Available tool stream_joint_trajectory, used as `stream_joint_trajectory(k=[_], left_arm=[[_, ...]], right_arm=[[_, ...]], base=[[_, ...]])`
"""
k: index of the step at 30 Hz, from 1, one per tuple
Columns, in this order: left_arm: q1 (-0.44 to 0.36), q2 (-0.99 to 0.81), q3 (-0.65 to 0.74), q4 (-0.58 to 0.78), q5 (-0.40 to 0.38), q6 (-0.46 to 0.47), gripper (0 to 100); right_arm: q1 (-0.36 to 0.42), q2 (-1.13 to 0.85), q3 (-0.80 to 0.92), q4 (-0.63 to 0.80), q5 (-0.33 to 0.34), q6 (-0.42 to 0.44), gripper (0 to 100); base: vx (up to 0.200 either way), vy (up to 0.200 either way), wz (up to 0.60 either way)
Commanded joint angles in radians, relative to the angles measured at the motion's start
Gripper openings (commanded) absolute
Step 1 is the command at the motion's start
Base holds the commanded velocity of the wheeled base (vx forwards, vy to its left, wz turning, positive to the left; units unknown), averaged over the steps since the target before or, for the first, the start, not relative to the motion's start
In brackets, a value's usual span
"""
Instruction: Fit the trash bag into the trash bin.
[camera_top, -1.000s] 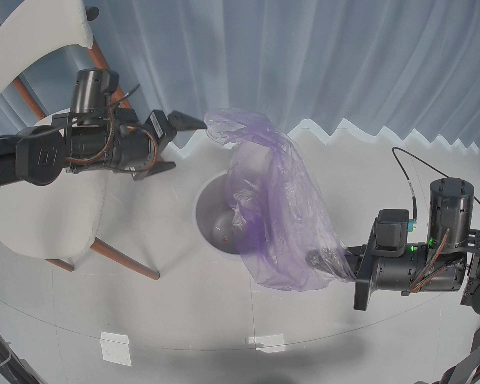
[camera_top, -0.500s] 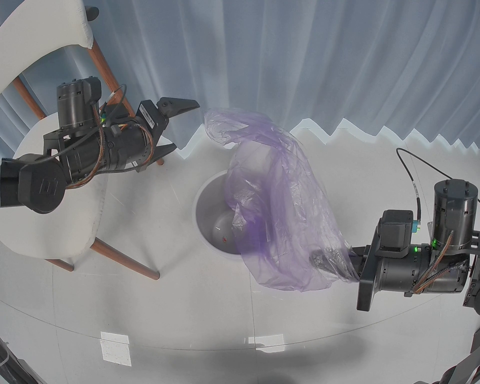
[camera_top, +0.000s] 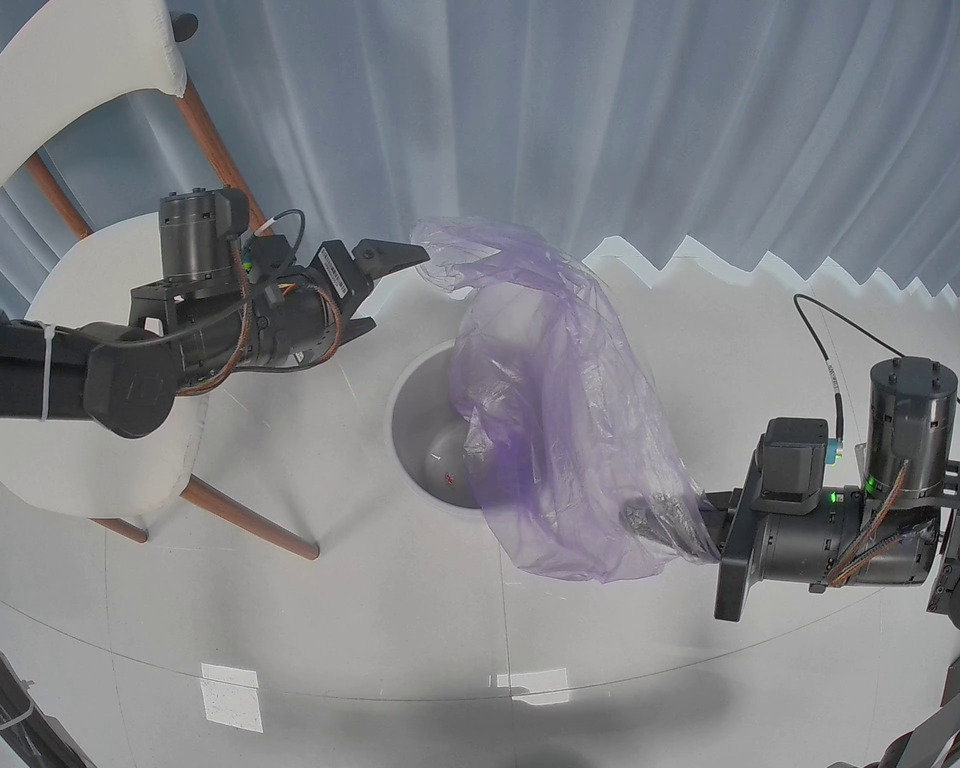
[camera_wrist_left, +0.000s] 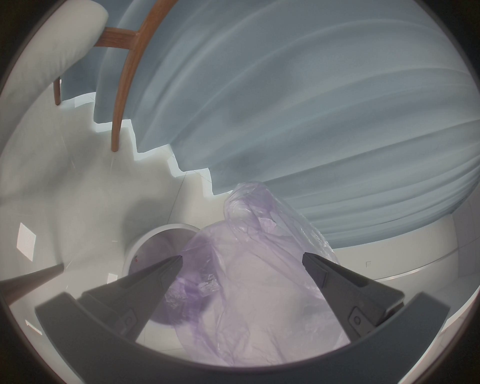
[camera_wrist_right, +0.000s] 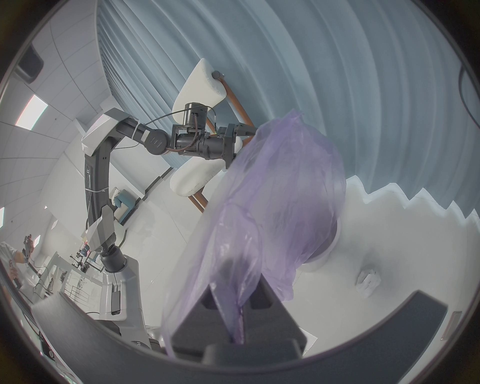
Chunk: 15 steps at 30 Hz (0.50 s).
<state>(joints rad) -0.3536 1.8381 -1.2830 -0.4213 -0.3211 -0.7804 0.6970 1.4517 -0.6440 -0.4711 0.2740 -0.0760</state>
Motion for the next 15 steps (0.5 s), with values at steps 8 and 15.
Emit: stream_joint_trajectory(k=[8,15], left_arm=[[0.004,0.158,-0.173,0.007,0.000,0.000,100],[0.002,0.224,-0.256,0.009,-0.001,-0.007,100]], right_arm=[[0.004,-0.001,0.014,-0.003,0.001,-0.001,0],[0.022,0.001,0.003,-0.003,0.001,-0.001,0]], base=[[0.000,0.000,0.00],[0.000,0.000,0.00]])
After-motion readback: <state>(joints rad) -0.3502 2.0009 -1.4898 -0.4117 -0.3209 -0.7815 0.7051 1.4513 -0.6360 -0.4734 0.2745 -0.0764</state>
